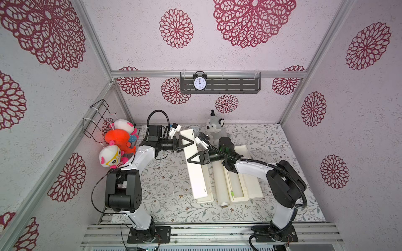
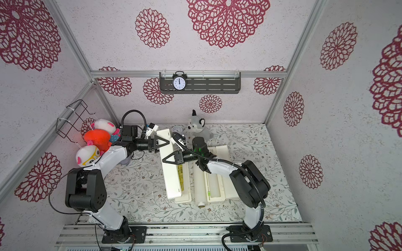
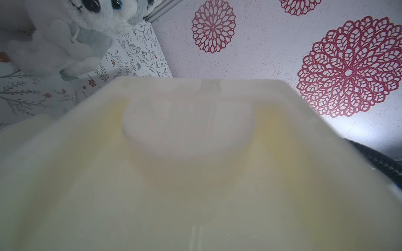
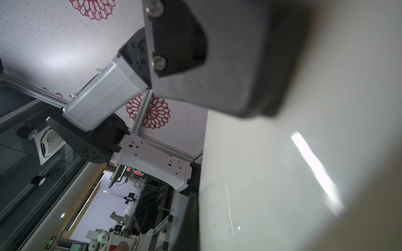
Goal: Put plastic wrap rolls into dispensers
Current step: Place the plastic wrap cutting box at the center of the board.
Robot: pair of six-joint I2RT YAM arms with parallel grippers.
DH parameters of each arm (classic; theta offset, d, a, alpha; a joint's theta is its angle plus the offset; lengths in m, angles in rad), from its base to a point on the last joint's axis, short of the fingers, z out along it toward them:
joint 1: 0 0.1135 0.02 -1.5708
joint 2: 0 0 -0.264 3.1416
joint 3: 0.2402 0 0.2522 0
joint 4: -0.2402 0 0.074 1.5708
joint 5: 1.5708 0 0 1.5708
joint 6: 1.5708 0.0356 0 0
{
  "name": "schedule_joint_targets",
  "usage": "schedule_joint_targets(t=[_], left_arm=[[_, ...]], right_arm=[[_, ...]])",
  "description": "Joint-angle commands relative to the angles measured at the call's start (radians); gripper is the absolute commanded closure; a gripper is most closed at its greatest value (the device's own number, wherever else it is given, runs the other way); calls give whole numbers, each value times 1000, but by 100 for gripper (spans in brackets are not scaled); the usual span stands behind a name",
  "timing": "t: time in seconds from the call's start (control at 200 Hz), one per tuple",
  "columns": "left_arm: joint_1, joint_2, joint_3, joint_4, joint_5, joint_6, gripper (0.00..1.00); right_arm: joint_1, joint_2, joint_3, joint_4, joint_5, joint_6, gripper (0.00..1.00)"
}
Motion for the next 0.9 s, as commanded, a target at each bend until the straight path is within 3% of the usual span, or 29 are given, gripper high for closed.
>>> schedule_joint_targets(t=[0.0,0.2,0.42,0.62,0.896], left_arm=[[33,-68,-32,196,47,-98,2],[102,-69,-42,383,110,-244,2],[172,-60,-8,365,59,-272,2],[224,-150,-55,172,-261,-219,2],[227,-374,-244,44,-623,-213,2]], right_arm=[[-21,-18,-6,76,17,43,100],[-28,-20,-26,96,19,59,100],[-26,-14,-11,14,54,15,100],[-19,13,64,-287,228,-119,100],[55,146,302,-662,650,-163,100]])
